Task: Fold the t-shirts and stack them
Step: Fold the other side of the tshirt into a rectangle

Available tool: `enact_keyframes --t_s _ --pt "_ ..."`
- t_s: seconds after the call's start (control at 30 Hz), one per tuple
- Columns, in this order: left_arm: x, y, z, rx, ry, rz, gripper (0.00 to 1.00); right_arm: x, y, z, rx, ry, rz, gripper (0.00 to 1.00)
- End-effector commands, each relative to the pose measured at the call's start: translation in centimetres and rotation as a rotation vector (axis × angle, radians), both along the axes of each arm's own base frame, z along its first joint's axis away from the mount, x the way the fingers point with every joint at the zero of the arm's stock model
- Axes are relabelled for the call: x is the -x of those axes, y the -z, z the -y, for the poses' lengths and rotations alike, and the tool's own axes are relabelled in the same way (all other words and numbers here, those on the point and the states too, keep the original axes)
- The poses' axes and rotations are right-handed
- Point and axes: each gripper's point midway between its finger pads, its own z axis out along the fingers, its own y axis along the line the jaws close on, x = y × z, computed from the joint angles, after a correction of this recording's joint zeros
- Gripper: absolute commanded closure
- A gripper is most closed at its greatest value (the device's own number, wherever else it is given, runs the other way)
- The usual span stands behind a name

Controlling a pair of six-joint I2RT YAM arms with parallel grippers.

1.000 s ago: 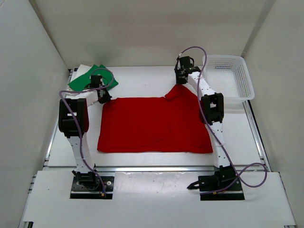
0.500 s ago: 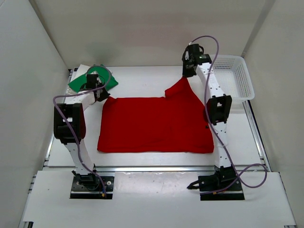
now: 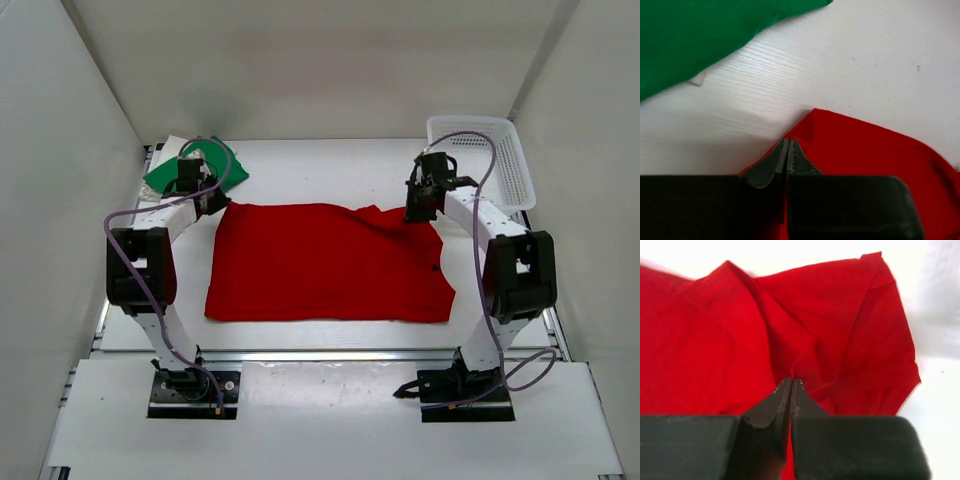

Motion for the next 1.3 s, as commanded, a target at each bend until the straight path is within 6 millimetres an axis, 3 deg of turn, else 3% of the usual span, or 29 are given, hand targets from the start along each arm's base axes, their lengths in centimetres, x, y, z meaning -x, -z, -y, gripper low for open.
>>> enact_keyframes --t_s 0.0,0.2,0.3,0.33,0.4,0.43,0.5,0.57,0.7,0.9,1.03,1.1,1.2,1.23,1.27 --pt "1.0 -1.0 -2.0 -0.018 -0.019 0.021 1.00 -2.1 -4.9 -0.2 -0.101 0.041 0.241 1.00" --pt "3.8 -3.7 -3.9 -0.091 -0.055 0.087 1.00 2.2 -4.8 1.4 -0.147 0.100 0.259 1.00" --pt "5.5 -3.2 -3.8 -0.110 -0.060 0.076 1.00 4.1 -5.9 2.1 -0.173 0.114 0.308 1.00" --pt "6.1 -3.1 -3.6 -0.119 -0.055 0.077 1.00 4.8 -4.9 2.7 -0.168 0.134 0.284 1.00" --pt "7.0 -3.6 -3.8 -0.135 -0.077 0.094 1.00 6.3 -4.8 3.4 -0.189 0.158 0.296 1.00" --pt "7.8 -2.7 -4.3 -0.142 -0.097 0.073 1.00 6.9 -5.0 3.3 -0.204 0.147 0.307 1.00" --pt "8.4 -3.2 -4.8 -0.117 -0.110 0.097 1.00 8.2 -3.9 3.8 -0.232 0.171 0.293 0.99" --pt "9.5 -2.7 -5.1 -0.101 -0.122 0.085 1.00 9.2 -4.2 3.9 -0.236 0.176 0.320 1.00" --pt "10.3 -3.0 -5.0 -0.108 -0.121 0.089 1.00 11.5 -3.2 3.5 -0.225 0.173 0.316 1.00" --pt "11.9 -0.9 -5.4 -0.046 -0.138 0.026 1.00 14.2 -1.8 4.0 -0.267 0.226 0.338 1.00" --pt "12.6 1.5 -3.8 -0.005 -0.081 -0.075 0.98 15.7 0.8 3.8 -0.359 0.279 0.295 1.00" --pt "13.3 2.6 -3.7 0.049 -0.088 -0.111 0.94 16.3 1.6 3.6 -0.391 0.289 0.286 1.00" --pt "13.8 3.4 -3.5 0.161 -0.106 -0.108 0.75 17.0 3.2 4.0 -0.381 0.318 0.268 0.95" --pt "13.8 3.2 -3.6 0.202 -0.115 -0.096 0.64 17.1 3.5 4.2 -0.378 0.327 0.263 0.93" --pt "13.8 2.9 -3.4 0.221 -0.114 -0.084 0.42 17.0 3.1 4.1 -0.380 0.319 0.277 0.86"
